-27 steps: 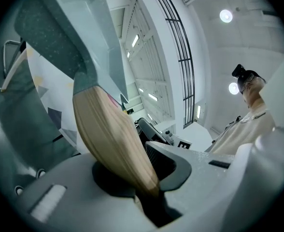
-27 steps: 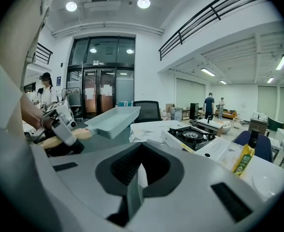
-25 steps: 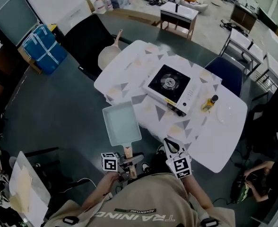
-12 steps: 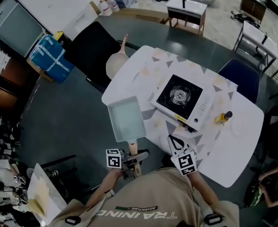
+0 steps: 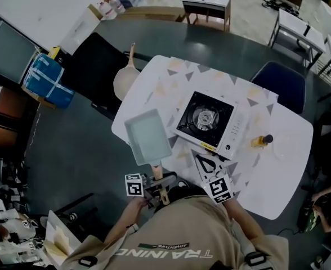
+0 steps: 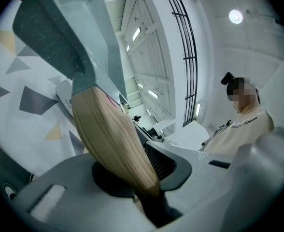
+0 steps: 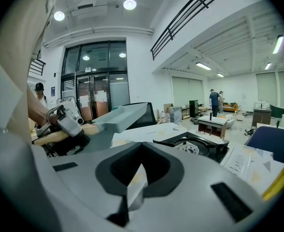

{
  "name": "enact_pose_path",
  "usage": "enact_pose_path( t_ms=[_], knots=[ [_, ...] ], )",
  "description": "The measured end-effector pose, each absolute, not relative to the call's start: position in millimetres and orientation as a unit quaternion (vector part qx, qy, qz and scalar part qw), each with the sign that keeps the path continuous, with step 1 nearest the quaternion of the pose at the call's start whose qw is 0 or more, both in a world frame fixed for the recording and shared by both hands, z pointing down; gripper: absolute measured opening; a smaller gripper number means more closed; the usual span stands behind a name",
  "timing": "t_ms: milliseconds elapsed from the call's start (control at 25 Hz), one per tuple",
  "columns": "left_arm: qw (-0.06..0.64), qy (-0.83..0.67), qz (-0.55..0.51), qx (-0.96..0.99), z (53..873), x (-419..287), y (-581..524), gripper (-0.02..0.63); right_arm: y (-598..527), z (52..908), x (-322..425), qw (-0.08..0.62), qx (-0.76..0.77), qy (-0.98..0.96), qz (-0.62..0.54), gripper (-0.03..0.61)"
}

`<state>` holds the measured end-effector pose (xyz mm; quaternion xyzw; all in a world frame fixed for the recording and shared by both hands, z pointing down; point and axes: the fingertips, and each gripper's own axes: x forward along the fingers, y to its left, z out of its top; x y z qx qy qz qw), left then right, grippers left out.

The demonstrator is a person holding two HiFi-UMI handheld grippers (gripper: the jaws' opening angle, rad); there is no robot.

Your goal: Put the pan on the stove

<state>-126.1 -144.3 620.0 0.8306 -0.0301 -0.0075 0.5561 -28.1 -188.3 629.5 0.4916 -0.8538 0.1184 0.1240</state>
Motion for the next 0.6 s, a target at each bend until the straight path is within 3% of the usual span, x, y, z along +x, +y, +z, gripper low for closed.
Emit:
enact_pose_path(
  t_ms=[600],
  knots=[
    [0.553,0.140,0.094,0.816,628,-87,-206,0.067,-212,614,6,0.119,0.640,-0.749,0.123,0.003]
  ],
)
